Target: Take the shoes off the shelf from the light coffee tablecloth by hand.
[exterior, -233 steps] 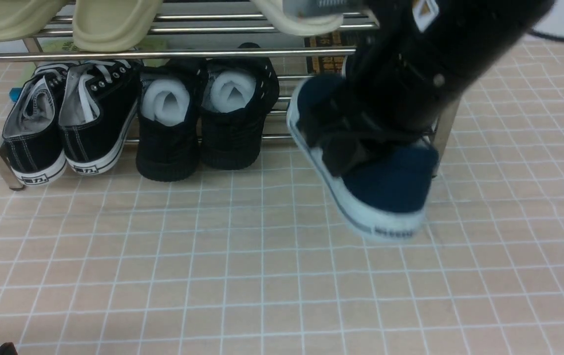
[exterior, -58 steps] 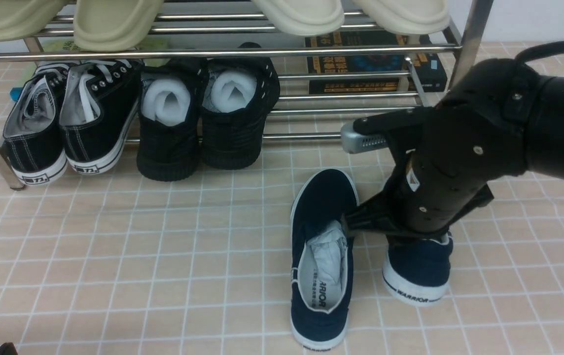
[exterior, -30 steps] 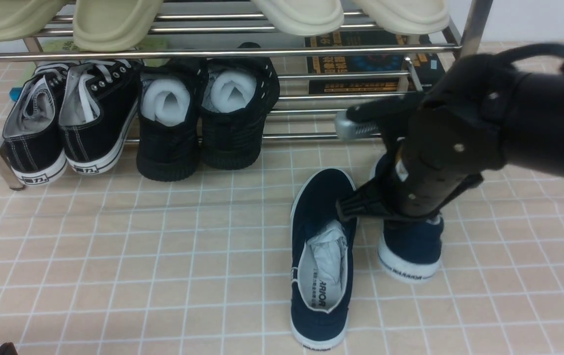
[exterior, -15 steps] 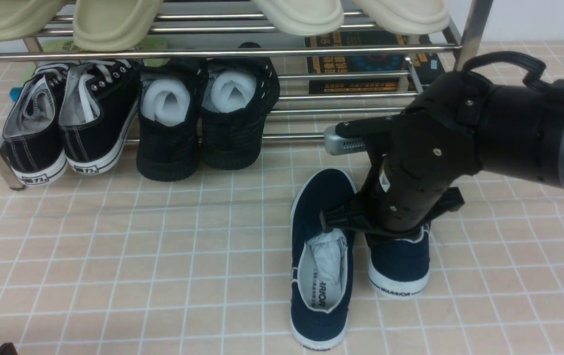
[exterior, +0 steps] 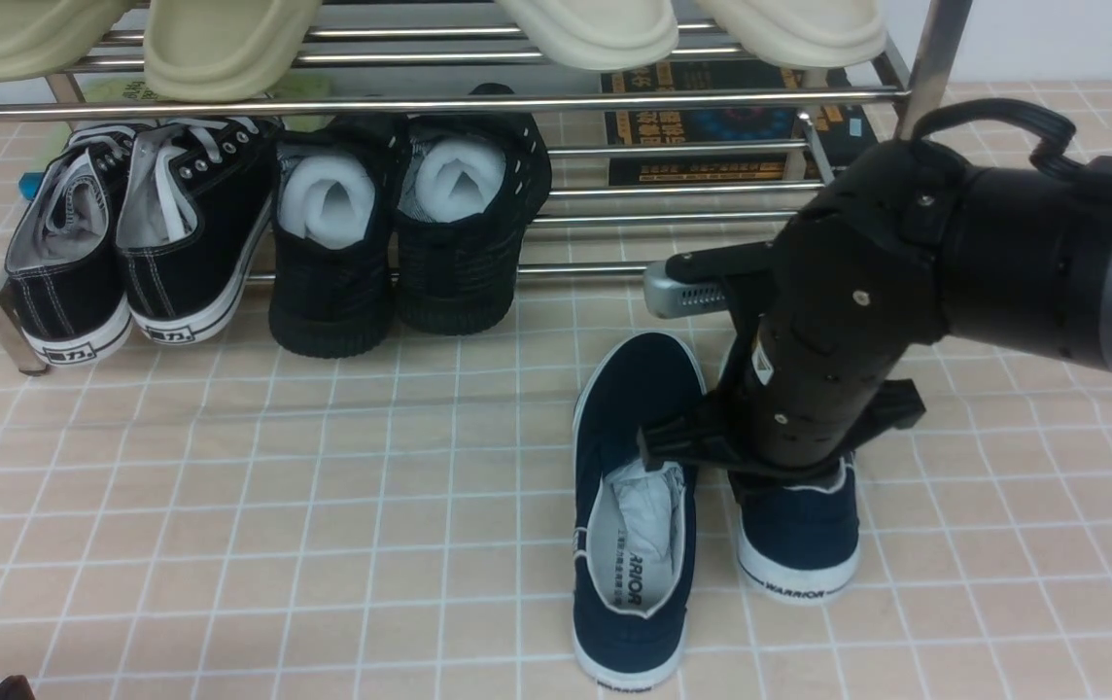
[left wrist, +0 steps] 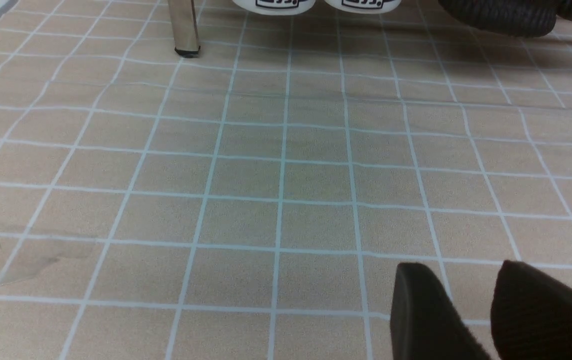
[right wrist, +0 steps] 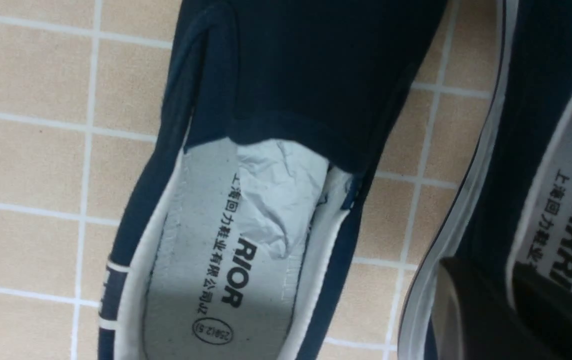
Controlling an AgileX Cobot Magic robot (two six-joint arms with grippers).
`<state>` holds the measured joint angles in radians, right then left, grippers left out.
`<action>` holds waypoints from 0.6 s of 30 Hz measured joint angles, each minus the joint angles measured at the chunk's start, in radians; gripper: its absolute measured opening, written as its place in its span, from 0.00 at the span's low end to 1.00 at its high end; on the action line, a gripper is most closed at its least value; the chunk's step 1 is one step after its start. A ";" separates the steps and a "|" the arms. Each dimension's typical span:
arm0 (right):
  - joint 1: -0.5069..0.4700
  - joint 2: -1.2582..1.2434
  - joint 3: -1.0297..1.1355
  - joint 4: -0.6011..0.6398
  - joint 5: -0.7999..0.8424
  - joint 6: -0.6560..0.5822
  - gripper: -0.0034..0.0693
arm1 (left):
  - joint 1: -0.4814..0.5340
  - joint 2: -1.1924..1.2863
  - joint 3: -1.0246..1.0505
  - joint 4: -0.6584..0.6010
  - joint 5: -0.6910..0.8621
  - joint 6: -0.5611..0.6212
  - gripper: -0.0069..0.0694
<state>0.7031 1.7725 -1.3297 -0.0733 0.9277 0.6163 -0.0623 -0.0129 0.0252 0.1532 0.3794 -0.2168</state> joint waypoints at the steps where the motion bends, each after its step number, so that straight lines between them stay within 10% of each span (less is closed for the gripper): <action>1: 0.000 0.001 0.000 0.007 -0.003 0.000 0.13 | 0.000 0.000 0.000 0.000 0.000 0.000 0.41; 8: -0.001 0.002 0.000 0.113 -0.028 -0.055 0.24 | 0.000 0.000 0.000 0.000 0.000 0.000 0.41; 18: -0.001 -0.048 -0.109 0.145 0.097 -0.202 0.67 | 0.000 0.000 0.000 0.000 0.000 0.000 0.41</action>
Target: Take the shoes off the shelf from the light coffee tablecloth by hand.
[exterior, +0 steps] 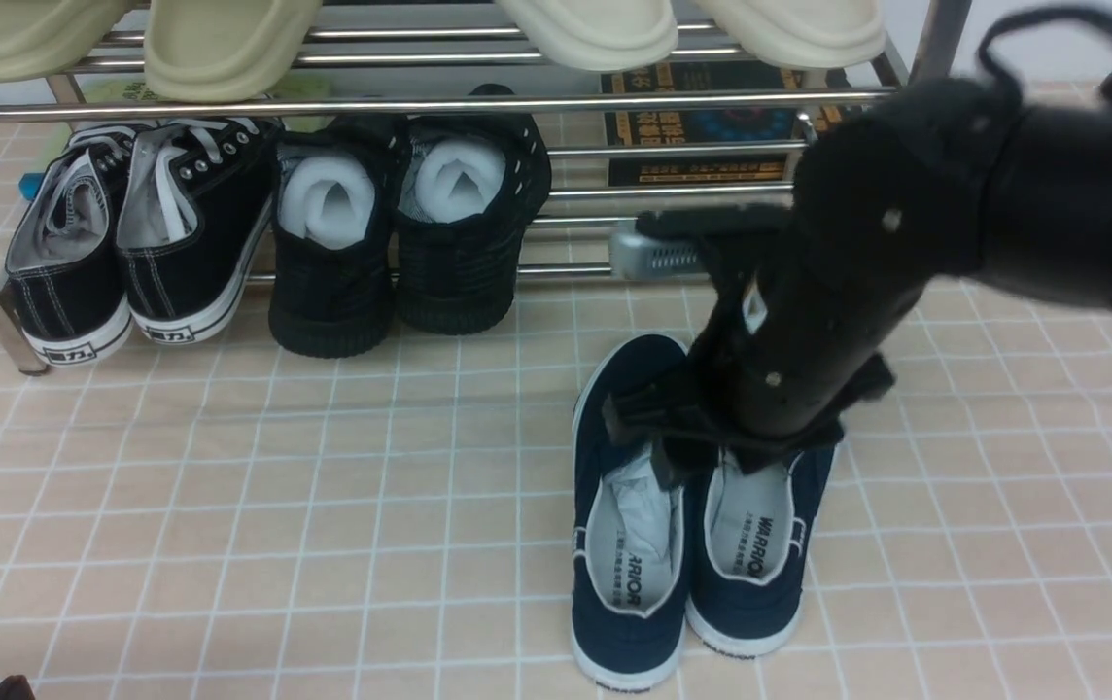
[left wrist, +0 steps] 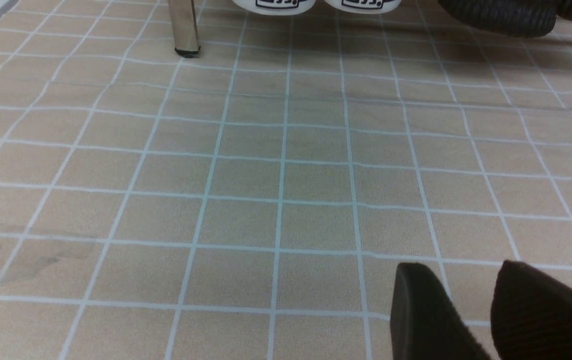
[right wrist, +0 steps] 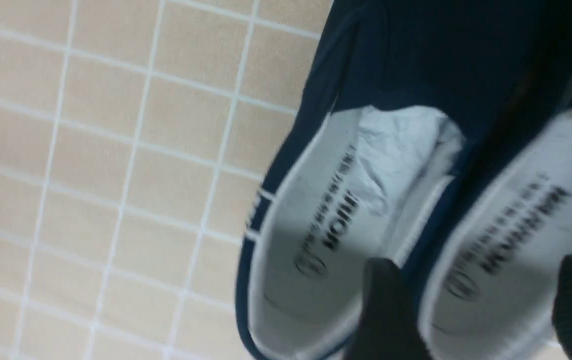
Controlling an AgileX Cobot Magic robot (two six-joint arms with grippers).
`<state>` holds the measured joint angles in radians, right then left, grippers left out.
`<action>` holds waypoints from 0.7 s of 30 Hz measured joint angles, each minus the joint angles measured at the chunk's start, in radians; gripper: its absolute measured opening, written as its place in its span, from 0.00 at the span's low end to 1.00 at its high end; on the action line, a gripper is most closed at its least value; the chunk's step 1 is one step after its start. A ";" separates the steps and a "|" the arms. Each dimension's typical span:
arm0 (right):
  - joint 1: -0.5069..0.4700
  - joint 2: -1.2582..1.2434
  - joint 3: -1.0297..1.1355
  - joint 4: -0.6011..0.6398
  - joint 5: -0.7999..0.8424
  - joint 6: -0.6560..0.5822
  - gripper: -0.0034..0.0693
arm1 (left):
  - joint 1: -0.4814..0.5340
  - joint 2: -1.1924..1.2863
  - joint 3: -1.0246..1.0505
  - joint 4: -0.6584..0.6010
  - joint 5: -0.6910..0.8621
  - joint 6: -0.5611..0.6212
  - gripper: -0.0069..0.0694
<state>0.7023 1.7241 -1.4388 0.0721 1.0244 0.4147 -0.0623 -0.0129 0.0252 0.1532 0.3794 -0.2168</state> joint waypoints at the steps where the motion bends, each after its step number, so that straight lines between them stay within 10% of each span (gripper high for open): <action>1: 0.000 -0.008 -0.028 -0.013 0.047 -0.029 0.68 | 0.000 0.000 0.000 0.000 0.000 0.000 0.41; 21: -0.002 -0.424 -0.133 -0.189 0.224 -0.238 0.03 | 0.000 0.000 0.000 0.000 0.000 -0.002 0.41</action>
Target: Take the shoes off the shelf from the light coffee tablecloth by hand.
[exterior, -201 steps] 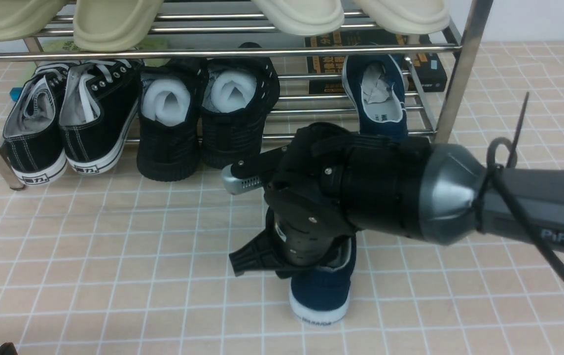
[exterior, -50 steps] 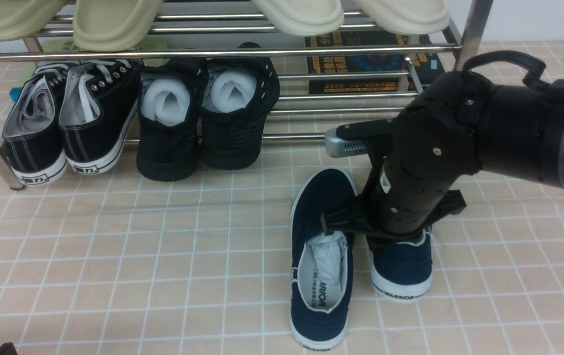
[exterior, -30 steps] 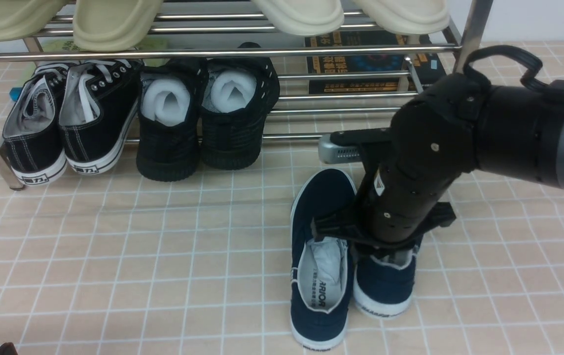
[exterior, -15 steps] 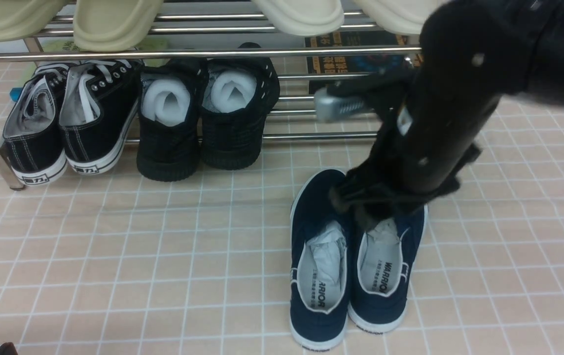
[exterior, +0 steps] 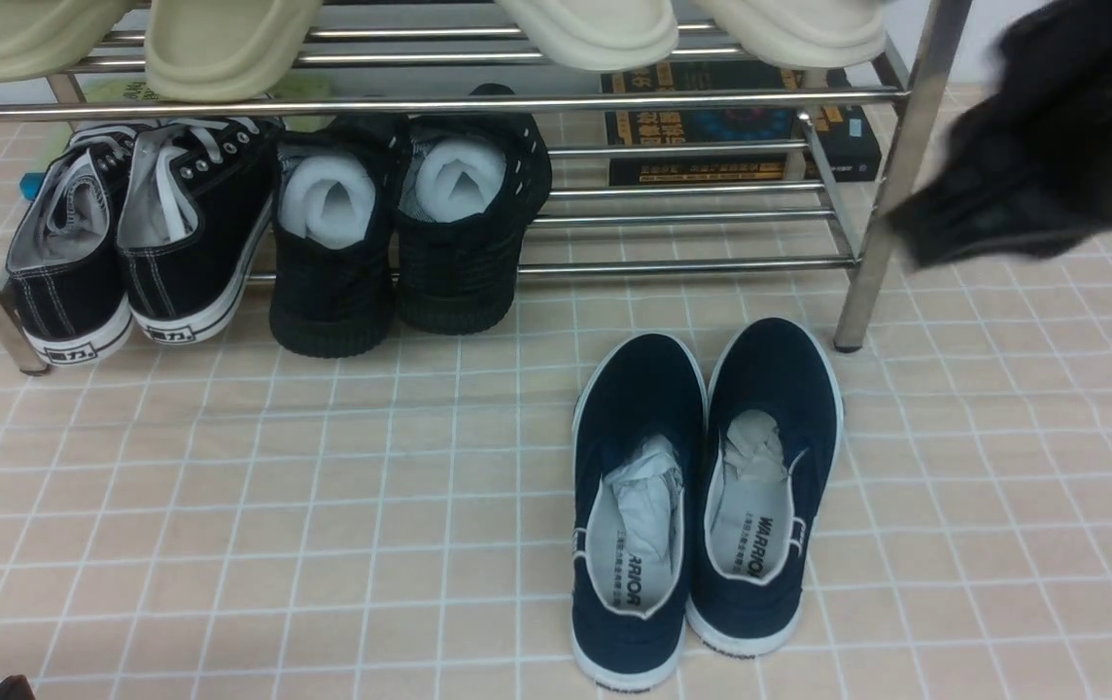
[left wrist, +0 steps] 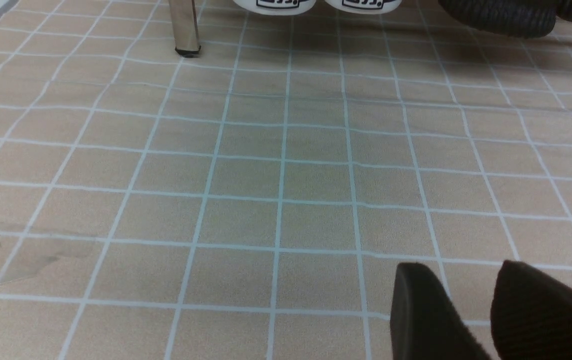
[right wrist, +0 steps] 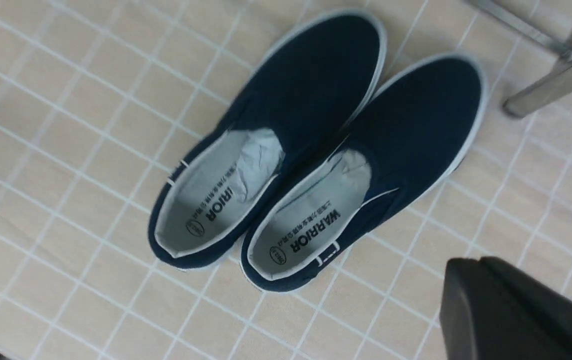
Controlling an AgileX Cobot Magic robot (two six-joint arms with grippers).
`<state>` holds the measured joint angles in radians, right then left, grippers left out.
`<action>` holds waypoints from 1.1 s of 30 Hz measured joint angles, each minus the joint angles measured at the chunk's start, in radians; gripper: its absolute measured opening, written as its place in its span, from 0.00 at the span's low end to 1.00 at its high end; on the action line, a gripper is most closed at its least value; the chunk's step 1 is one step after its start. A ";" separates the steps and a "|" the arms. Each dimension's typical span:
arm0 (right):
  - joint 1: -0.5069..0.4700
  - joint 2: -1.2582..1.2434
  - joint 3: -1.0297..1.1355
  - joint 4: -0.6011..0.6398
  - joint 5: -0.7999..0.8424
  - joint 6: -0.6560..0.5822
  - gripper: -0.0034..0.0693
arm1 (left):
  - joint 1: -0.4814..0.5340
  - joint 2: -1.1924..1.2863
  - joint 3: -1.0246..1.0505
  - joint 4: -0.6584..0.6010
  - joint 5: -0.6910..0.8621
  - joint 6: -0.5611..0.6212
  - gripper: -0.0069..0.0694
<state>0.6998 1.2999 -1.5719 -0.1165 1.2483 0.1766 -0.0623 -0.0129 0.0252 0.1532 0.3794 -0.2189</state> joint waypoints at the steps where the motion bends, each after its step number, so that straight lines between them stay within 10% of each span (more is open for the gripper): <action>1: 0.000 -0.034 0.003 0.000 0.000 -0.001 0.03 | 0.000 0.000 0.000 0.000 0.000 0.000 0.41; 12: 0.000 -0.605 0.315 -0.031 -0.003 -0.003 0.03 | 0.000 0.000 0.000 0.000 0.000 0.000 0.41; 23: 0.000 -1.071 1.016 -0.048 -0.860 -0.002 0.03 | 0.000 0.000 0.000 0.000 0.000 0.000 0.41; 33: 0.000 -1.079 1.147 -0.053 -1.007 -0.002 0.04 | 0.000 0.000 0.000 0.000 0.000 0.000 0.41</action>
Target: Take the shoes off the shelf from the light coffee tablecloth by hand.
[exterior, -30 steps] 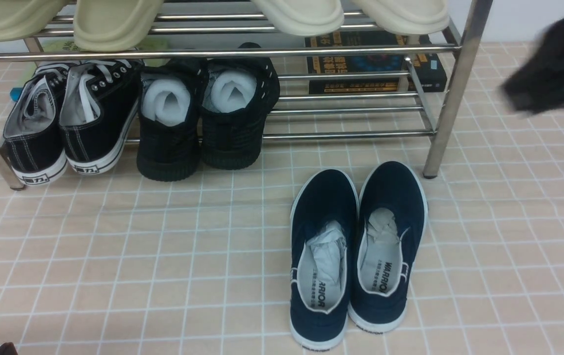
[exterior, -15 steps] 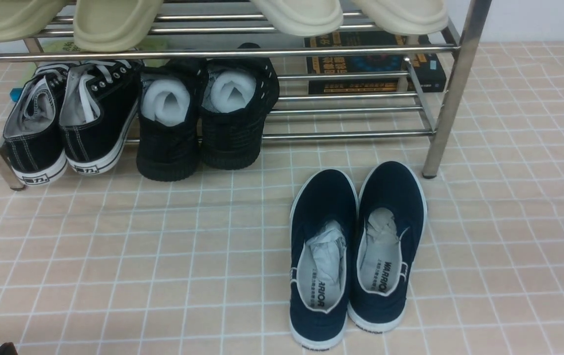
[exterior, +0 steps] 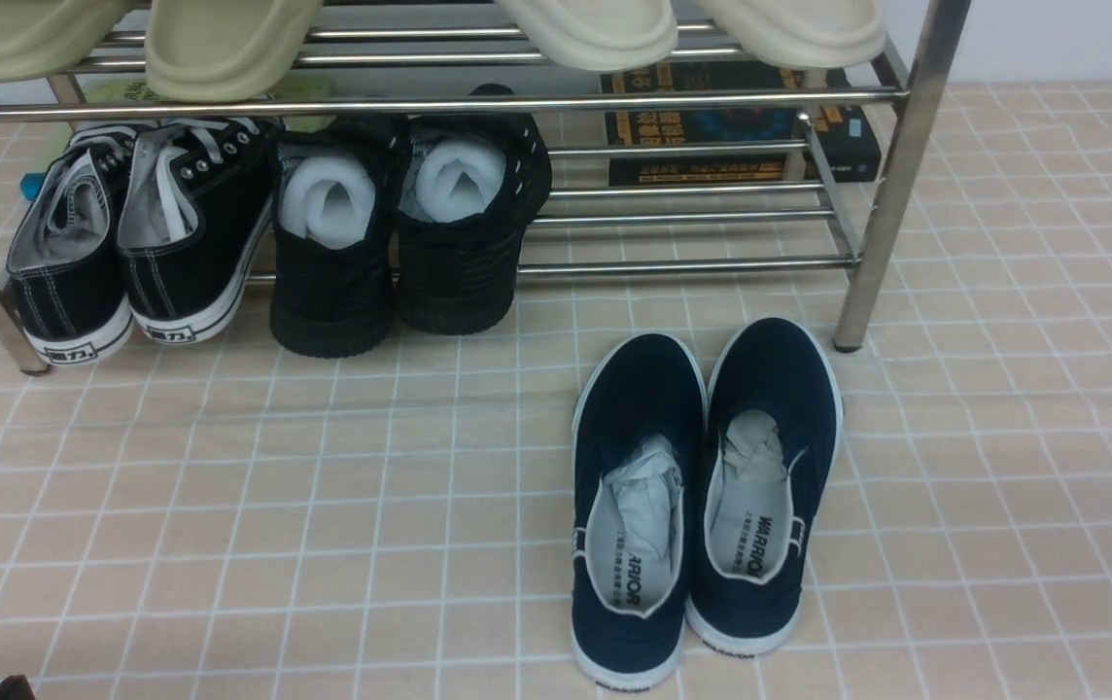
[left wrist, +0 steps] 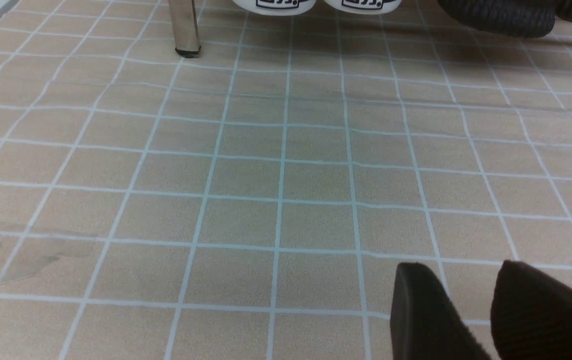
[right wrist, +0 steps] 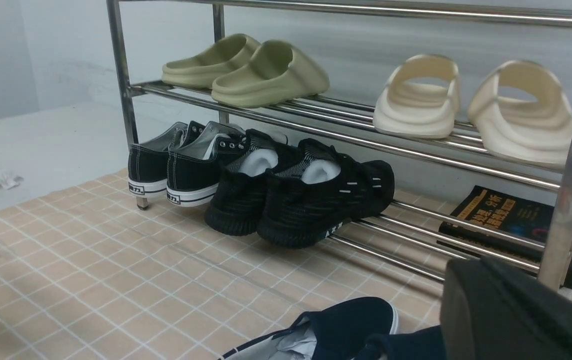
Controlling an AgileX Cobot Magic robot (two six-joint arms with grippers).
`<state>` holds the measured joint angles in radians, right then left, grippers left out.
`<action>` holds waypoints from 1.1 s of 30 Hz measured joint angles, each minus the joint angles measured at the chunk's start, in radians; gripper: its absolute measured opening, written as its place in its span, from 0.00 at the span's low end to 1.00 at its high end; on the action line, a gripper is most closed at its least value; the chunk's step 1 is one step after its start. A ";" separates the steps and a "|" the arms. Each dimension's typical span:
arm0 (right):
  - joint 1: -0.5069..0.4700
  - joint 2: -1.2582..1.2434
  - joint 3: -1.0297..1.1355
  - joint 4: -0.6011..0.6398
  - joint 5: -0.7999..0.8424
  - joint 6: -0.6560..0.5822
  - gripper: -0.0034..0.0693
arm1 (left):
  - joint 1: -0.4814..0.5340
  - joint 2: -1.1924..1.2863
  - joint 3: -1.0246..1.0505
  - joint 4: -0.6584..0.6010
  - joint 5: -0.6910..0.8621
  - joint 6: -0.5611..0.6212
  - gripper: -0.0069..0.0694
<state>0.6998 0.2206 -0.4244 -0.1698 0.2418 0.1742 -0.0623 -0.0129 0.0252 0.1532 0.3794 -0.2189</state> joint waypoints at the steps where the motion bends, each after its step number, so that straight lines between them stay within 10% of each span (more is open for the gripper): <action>1: 0.000 0.000 0.000 0.000 -0.002 0.000 0.04 | 0.000 0.000 0.000 0.000 0.000 0.000 0.41; 33: 0.000 0.000 0.000 -0.003 -0.015 0.000 0.07 | 0.000 0.000 0.000 0.000 0.000 0.000 0.41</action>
<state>0.6998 0.2206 -0.4244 -0.1729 0.2264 0.1742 -0.0623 -0.0129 0.0252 0.1532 0.3794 -0.2189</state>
